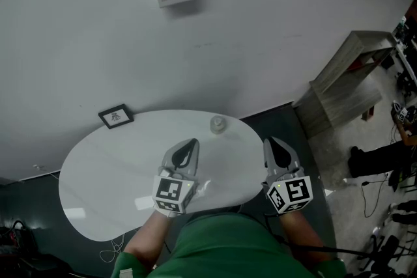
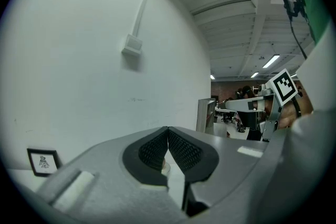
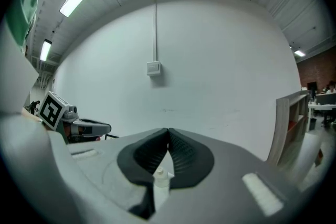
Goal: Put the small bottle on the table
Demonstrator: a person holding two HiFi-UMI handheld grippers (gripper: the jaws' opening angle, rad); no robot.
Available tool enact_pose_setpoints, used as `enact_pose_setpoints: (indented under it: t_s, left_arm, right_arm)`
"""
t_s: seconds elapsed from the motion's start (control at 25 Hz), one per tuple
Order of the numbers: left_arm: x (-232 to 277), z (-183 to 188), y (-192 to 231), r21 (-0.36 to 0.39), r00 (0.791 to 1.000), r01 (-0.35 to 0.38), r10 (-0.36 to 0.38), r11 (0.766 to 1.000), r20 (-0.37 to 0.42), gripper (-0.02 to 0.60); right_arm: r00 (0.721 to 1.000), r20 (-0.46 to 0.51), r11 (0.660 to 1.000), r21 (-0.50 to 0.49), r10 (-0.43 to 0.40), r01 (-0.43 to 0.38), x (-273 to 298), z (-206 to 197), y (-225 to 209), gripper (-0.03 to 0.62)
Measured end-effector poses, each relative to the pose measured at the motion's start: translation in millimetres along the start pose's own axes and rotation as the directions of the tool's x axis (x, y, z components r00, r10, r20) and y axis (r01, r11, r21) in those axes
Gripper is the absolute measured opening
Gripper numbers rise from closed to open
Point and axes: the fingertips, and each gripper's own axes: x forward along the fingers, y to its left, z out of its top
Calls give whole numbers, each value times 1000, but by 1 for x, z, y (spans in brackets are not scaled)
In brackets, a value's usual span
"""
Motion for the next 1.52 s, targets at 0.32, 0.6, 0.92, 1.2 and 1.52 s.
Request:
enact_pose_setpoints:
  t_s: [0.32,0.6,0.92,1.2,1.52]
  left_arm:
    - [5,-12,-1,-18,1000,1,-2,1000,-25,11]
    - [6,-17,1,-21,999,-6,5,1000,-39,12]
    - [7,-17,6,-55,999,-20,18,998,-38,12]
    - [9,-15,8,-59,999,-20,18,998,-34,12]
    - [9,-20,9,-63,999,-27,25,998,-40,12]
  right_arm:
    - [1000,-25,1000,9,-13,13,1,-7,-4,2]
    - [999,-32,1000,15,7,-7,2,-11,3,2]
    - [999,-38,1000,-8,29,-29,2,-11,7,2]
    - [999,-39,999,-12,32,-33,3,-11,9,2]
    - [999,-38,1000,-7,23,-23,2,-13,8,2]
